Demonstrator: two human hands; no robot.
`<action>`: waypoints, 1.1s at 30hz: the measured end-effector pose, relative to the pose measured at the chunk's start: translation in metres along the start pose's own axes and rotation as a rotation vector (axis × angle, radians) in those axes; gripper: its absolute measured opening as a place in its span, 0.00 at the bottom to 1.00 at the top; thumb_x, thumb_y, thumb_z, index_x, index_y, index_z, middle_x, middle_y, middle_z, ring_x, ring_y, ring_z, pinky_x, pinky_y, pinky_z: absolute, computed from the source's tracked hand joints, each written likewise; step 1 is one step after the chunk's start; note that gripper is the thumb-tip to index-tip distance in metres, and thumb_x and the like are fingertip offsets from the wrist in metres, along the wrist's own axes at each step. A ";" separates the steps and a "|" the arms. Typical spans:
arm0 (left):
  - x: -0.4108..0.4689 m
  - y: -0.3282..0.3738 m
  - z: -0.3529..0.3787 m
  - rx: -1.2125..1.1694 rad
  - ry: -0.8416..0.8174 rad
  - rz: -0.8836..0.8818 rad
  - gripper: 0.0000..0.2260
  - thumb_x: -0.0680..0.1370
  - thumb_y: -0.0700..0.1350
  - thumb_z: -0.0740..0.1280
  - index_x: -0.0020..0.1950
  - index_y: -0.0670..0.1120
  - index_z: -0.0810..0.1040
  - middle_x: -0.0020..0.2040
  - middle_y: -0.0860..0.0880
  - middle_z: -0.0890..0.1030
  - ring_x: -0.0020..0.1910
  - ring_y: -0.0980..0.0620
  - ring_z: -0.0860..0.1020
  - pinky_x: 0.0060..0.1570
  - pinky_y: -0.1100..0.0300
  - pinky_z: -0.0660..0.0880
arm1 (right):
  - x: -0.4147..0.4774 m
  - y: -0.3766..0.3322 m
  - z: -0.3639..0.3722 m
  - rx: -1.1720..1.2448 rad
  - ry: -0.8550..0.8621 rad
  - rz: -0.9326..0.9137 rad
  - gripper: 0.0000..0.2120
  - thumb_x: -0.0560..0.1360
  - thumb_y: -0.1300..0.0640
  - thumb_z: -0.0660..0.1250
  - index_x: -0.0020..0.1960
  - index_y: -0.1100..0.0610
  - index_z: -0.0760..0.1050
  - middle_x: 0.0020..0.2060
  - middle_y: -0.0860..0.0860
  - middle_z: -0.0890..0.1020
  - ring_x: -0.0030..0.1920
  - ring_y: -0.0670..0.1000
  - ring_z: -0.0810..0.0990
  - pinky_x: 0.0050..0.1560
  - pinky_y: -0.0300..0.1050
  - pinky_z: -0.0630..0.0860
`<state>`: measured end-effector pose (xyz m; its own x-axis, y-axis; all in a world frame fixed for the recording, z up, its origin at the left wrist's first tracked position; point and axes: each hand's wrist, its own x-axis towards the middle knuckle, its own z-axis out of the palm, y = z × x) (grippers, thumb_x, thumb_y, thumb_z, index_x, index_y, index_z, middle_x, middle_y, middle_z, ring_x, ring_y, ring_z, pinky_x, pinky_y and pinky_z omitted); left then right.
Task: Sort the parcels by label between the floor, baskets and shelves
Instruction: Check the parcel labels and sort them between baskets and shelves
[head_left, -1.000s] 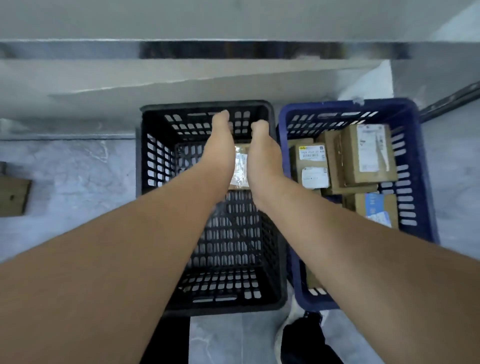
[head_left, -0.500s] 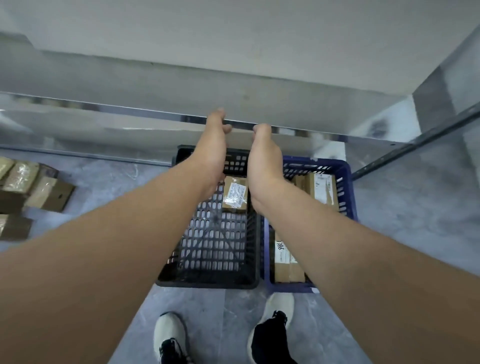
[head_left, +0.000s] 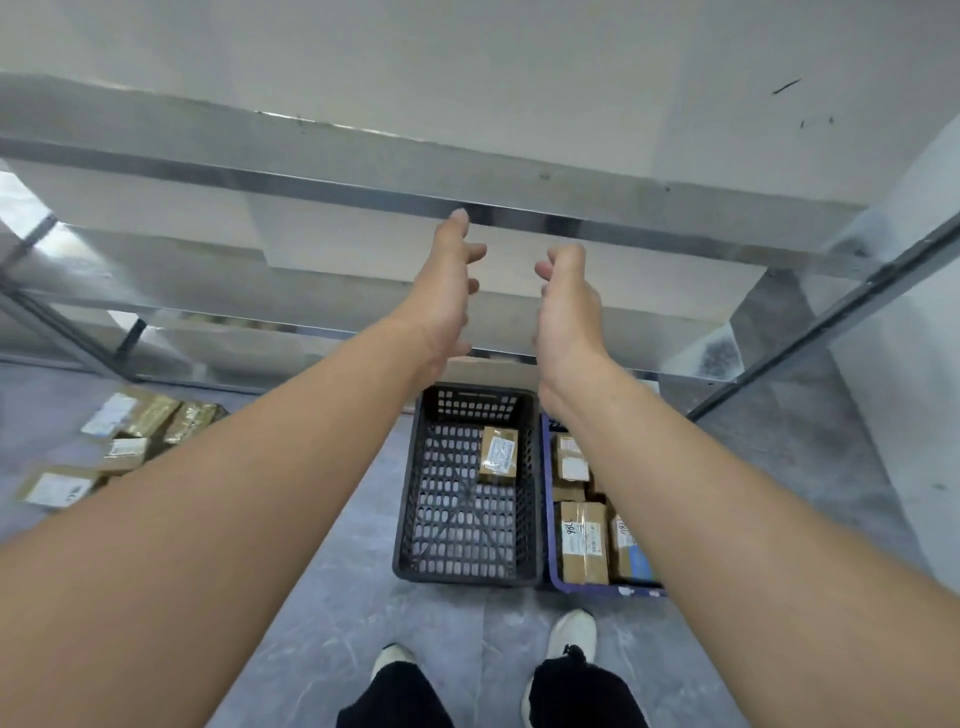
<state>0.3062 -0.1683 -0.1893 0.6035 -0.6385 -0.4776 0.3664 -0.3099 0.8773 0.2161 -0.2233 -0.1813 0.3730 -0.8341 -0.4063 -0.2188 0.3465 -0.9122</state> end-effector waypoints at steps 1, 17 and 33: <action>-0.015 0.011 -0.004 -0.012 0.003 0.007 0.29 0.81 0.69 0.48 0.75 0.57 0.71 0.75 0.45 0.70 0.75 0.38 0.65 0.73 0.35 0.63 | -0.013 -0.011 0.000 -0.005 0.000 -0.017 0.15 0.87 0.44 0.55 0.58 0.50 0.78 0.46 0.40 0.75 0.47 0.40 0.71 0.53 0.48 0.68; -0.178 0.101 -0.059 -0.132 0.418 0.174 0.29 0.80 0.71 0.48 0.73 0.60 0.73 0.72 0.48 0.72 0.74 0.39 0.66 0.73 0.36 0.63 | -0.121 -0.131 0.021 -0.160 -0.475 -0.265 0.13 0.87 0.43 0.56 0.52 0.46 0.78 0.49 0.42 0.77 0.56 0.48 0.76 0.54 0.48 0.71; -0.301 0.070 -0.127 -0.269 0.868 0.198 0.24 0.83 0.66 0.48 0.68 0.57 0.74 0.71 0.47 0.71 0.67 0.47 0.67 0.72 0.42 0.62 | -0.208 -0.099 0.091 -0.340 -0.937 -0.306 0.15 0.86 0.46 0.57 0.49 0.52 0.76 0.48 0.46 0.79 0.53 0.51 0.77 0.52 0.49 0.73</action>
<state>0.2407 0.0917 0.0099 0.9510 0.1226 -0.2837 0.2869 -0.0085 0.9579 0.2424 -0.0446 -0.0108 0.9740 -0.1485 -0.1713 -0.1851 -0.0842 -0.9791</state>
